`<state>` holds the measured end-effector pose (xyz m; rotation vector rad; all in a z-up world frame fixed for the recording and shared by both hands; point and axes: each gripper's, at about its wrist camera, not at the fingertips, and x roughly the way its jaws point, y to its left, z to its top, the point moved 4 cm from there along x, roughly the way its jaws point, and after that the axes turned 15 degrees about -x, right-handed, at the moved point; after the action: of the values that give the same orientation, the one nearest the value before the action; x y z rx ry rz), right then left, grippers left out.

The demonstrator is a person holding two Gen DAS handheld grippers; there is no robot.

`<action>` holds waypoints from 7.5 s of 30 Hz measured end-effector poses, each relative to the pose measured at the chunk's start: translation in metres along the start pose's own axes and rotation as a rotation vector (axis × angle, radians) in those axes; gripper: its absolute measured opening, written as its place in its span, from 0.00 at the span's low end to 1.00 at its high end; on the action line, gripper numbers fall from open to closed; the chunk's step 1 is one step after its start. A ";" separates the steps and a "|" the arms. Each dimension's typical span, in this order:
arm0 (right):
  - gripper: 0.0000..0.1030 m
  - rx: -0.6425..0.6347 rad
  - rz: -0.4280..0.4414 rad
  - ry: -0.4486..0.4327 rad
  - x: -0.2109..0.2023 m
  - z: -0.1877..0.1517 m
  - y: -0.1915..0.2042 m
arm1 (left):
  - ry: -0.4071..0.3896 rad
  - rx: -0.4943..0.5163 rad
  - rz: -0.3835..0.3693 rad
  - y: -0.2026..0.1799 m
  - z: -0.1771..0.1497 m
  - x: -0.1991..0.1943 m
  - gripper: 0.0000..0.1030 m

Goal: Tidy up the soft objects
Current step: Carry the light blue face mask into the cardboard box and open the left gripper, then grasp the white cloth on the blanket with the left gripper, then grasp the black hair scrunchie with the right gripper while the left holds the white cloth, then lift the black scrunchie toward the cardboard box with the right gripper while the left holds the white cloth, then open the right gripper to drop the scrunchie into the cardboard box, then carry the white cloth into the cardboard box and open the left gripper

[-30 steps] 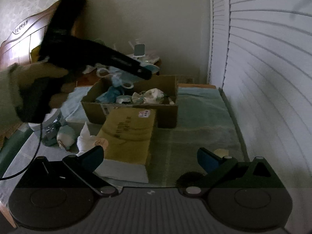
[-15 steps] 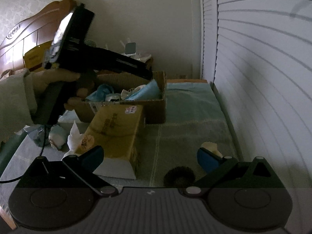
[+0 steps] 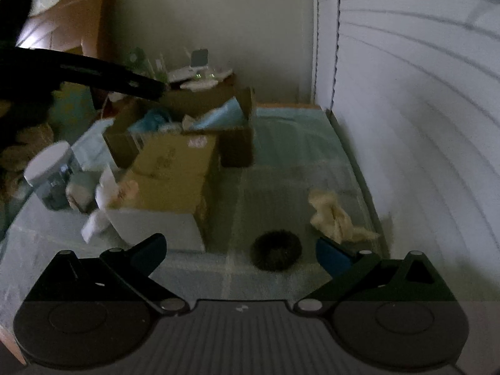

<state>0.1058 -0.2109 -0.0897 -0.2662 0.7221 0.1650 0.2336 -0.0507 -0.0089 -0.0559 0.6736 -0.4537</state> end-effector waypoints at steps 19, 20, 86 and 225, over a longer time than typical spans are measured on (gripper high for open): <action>1.00 -0.043 -0.043 0.147 0.034 -0.037 0.005 | 0.034 -0.061 0.128 0.021 -0.114 -0.041 0.91; 1.00 -0.046 -0.041 0.145 0.034 -0.037 0.005 | 0.031 -0.061 0.137 0.021 -0.116 -0.038 0.91; 1.00 -0.109 -0.077 0.064 0.050 -0.024 -0.002 | 0.034 -0.218 0.227 0.033 -0.157 -0.008 0.76; 1.00 -0.134 -0.006 0.116 0.016 0.091 0.024 | 0.064 -0.164 0.098 0.053 0.061 0.069 0.41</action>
<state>0.1692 -0.1599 -0.0393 -0.4082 0.8269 0.1941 0.3386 -0.0380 -0.0122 -0.1634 0.7719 -0.3058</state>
